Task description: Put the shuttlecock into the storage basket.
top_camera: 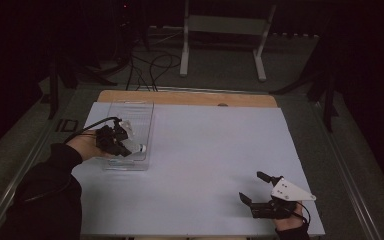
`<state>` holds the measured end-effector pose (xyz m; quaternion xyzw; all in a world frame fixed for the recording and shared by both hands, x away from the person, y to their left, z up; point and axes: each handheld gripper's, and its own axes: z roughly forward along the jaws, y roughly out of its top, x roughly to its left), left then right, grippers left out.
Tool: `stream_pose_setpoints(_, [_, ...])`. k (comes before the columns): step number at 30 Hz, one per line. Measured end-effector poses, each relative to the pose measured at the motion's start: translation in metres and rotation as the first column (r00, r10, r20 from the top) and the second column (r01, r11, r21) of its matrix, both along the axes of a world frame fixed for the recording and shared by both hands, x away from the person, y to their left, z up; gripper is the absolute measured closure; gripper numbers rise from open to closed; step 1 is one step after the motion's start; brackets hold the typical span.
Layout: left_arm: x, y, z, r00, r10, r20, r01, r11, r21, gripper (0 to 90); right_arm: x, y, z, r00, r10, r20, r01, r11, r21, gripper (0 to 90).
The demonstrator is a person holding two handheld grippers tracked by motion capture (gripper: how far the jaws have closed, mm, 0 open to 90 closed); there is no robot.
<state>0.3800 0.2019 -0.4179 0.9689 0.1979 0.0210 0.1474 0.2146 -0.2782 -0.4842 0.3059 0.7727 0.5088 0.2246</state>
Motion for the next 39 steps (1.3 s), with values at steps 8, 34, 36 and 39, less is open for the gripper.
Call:
stream_pose_setpoints(8, [0.005,-0.006,-0.007,0.9995,0.032,-0.007,-0.032,0.9994,-0.01,87.3,0.0,0.0,0.0,1.0,0.0,-0.002,0.0,1.0,-0.006,9.1])
stream_pose_setpoints(34, [0.007,-0.013,0.006,0.9662,0.257,0.014,-0.257,0.9657,-0.041,1.2,0.0,0.0,0.0,1.0,0.001,-0.005,-0.001,1.0,-0.007,9.1])
stream_pose_setpoints(36, [0.005,-0.014,0.007,0.9673,0.253,0.021,-0.252,0.9668,-0.044,0.0,0.0,0.0,0.0,1.0,0.001,-0.006,-0.002,1.0,-0.007,9.1])
stream_pose_setpoints(39, [-0.001,-0.02,0.01,0.9741,0.225,0.023,-0.223,0.9727,-0.065,0.0,0.0,0.0,0.0,1.0,0.001,-0.005,-0.001,1.0,-0.005,9.2])
